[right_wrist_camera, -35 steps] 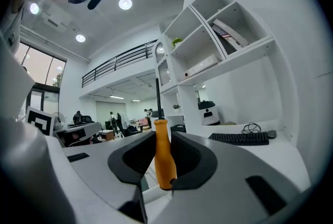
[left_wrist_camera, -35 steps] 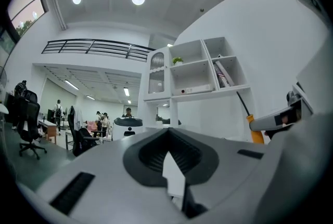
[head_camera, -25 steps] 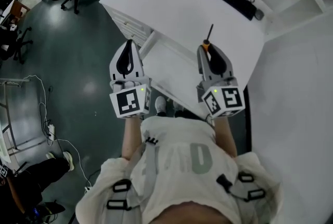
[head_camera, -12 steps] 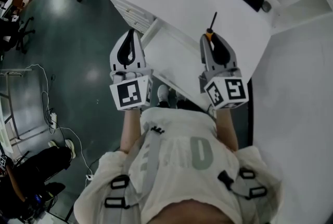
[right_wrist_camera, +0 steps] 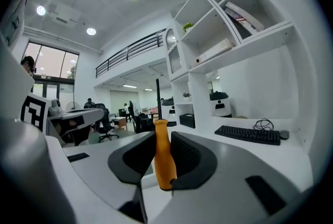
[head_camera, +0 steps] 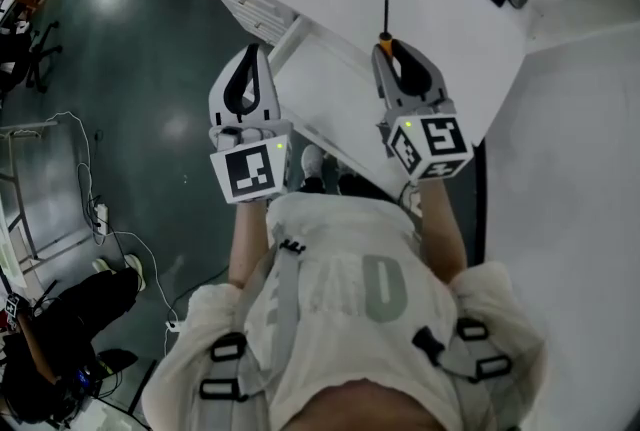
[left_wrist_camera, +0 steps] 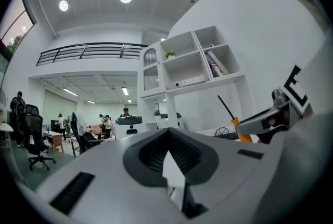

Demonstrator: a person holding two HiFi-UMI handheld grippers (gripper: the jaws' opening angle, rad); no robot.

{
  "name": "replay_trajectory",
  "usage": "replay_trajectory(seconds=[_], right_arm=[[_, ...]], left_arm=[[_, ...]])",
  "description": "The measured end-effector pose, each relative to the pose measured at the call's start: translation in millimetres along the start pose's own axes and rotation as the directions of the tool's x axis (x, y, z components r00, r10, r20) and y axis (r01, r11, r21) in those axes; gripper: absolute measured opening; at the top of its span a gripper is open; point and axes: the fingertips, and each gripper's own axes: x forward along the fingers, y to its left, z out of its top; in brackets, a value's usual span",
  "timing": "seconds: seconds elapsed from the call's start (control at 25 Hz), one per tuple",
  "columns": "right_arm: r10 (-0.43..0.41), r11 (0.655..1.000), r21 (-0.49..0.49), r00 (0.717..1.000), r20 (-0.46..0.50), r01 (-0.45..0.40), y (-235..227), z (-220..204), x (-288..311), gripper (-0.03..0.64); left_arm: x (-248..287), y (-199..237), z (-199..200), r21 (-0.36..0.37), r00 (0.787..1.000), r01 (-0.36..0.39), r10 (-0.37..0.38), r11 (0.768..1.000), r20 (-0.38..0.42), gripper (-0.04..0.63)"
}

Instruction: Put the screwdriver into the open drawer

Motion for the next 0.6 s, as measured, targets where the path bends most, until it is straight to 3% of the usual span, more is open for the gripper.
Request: replay_trajectory(seconds=[0.32, 0.6], right_arm=[[0.043, 0.992, -0.11, 0.986, -0.163, -0.062, 7, -52, 32, 0.087], [0.064, 0.977, -0.169, 0.936, -0.345, -0.129, 3, -116, 54, 0.087]], left_arm=[[1, 7, -13, -0.012, 0.999, -0.022, 0.021, 1.0, -0.031, 0.005], [3, 9, -24, 0.011, 0.998, -0.034, 0.035, 0.999, -0.059, 0.005]])
